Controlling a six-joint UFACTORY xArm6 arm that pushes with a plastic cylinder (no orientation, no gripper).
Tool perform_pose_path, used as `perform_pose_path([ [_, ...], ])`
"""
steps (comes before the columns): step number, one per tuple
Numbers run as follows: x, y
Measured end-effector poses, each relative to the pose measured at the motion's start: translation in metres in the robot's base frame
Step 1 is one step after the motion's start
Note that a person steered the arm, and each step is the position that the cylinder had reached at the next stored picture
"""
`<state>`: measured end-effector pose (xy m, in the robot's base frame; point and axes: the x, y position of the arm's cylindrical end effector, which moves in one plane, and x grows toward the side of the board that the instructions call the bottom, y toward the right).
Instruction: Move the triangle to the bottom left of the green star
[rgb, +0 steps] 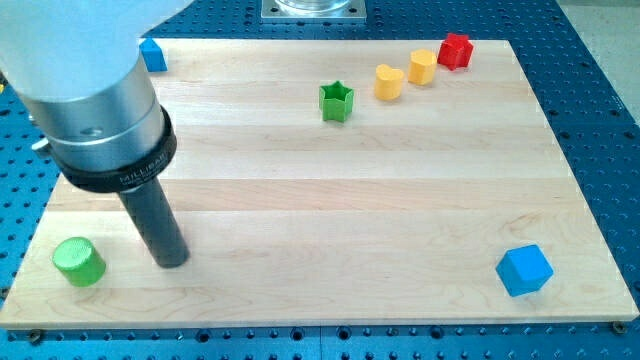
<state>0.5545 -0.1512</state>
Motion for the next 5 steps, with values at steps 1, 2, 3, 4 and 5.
perform_pose_path([
  [1, -0.015, -0.001],
  [2, -0.028, -0.002],
  [3, -0.067, 0.008],
  [4, -0.128, -0.012],
  [5, -0.199, -0.051],
])
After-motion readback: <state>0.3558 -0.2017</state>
